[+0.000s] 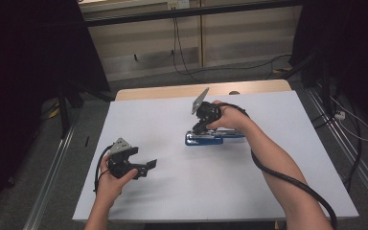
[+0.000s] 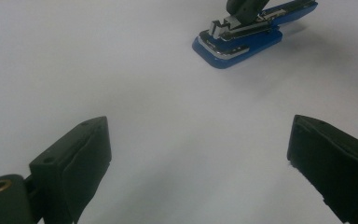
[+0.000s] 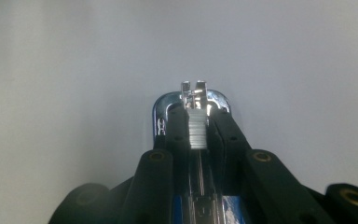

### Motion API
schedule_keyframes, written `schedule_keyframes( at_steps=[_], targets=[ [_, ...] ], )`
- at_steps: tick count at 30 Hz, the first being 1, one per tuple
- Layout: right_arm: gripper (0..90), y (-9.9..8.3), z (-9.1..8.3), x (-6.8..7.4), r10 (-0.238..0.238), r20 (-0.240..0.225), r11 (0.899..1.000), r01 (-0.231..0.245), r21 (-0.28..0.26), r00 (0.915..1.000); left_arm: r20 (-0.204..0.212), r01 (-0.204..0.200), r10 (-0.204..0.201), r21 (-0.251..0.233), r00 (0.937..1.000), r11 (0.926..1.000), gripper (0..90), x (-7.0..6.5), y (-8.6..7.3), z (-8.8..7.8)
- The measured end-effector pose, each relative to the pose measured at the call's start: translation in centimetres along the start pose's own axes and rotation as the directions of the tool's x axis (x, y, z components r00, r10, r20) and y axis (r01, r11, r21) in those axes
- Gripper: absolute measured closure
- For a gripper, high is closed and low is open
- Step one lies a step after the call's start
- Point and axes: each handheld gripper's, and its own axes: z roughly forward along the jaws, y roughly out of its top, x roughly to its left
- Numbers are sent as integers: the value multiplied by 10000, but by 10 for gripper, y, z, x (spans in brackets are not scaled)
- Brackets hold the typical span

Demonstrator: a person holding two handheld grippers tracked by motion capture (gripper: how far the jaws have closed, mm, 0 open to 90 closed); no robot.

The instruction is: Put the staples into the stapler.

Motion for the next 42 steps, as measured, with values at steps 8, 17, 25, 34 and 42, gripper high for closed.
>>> schedule_keyframes(
  at_steps=[8,17,25,34,42],
  targets=[
    [795,1,2,-1,-220,-109,9998,220,25,9997,-4,26,-26,45,10000,10000,63,1,0,1],
    [795,2,-2,-3,-219,-93,9997,218,-57,9997,-6,62,-62,78,10000,10000,64,1,-1,1],
    [795,2,1,-4,-234,-57,9997,234,-66,9997,-22,44,-43,94,10000,9999,63,1,-1,1],
    [795,2,4,-5,-273,-153,9995,270,-172,9995,-7,29,-29,133,10000,9999,63,2,-1,2],
    [794,2,6,-4,-336,-130,9993,334,-184,9993,-14,44,-44,120,10000,9999,63,2,-2,2]
  ],
)
